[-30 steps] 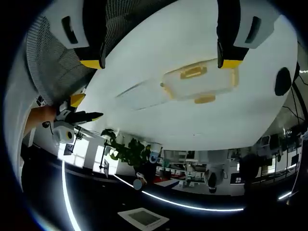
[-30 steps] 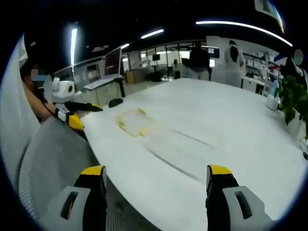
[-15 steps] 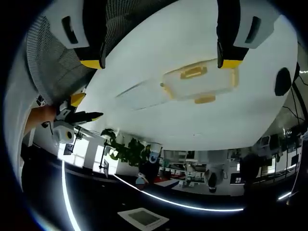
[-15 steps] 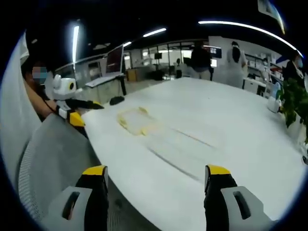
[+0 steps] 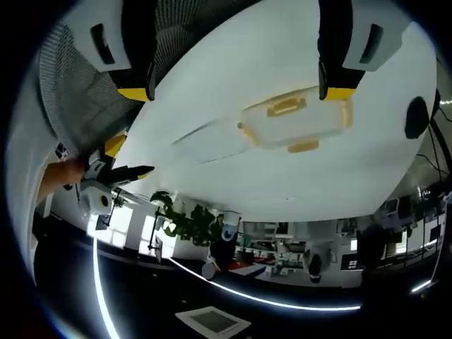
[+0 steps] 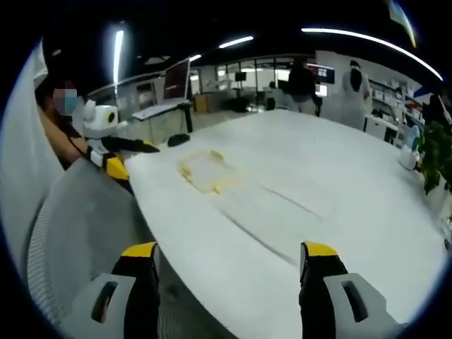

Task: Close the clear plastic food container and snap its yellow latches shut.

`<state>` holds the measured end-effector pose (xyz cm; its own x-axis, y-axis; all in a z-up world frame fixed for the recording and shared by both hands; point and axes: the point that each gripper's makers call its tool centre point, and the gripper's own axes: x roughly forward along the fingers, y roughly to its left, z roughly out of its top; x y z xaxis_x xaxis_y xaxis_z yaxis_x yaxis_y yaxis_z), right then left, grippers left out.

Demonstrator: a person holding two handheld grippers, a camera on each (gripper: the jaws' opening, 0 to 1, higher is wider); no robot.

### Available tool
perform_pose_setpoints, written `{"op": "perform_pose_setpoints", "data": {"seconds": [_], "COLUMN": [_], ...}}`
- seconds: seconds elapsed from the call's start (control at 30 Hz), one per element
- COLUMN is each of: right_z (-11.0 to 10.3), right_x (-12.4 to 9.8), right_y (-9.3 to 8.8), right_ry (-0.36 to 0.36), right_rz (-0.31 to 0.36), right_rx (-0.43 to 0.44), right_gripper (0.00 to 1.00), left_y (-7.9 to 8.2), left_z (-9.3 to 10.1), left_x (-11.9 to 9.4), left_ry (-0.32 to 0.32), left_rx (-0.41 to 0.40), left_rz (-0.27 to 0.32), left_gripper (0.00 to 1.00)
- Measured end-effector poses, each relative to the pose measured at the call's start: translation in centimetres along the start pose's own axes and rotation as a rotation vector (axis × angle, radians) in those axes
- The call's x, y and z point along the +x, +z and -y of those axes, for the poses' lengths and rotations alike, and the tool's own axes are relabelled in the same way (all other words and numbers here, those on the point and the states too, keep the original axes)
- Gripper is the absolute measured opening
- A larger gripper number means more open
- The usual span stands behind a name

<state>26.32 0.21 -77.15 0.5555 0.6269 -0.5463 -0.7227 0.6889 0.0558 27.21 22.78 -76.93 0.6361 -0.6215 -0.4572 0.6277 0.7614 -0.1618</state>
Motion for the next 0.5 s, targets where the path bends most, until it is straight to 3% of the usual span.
{"op": "perform_pose_setpoints", "data": {"seconds": [0.5], "right_z": [-0.2], "right_x": [1.9], "right_y": [1.5], "right_ry": [0.047], "right_rz": [-0.021], "right_rx": [-0.1], "right_gripper": [0.8], "left_y": [-0.1], "left_z": [-0.1], "left_x": [0.2], "left_ry": [-0.03], "left_rx": [0.054], "left_rz": [-0.034], "left_gripper": [0.96]}}
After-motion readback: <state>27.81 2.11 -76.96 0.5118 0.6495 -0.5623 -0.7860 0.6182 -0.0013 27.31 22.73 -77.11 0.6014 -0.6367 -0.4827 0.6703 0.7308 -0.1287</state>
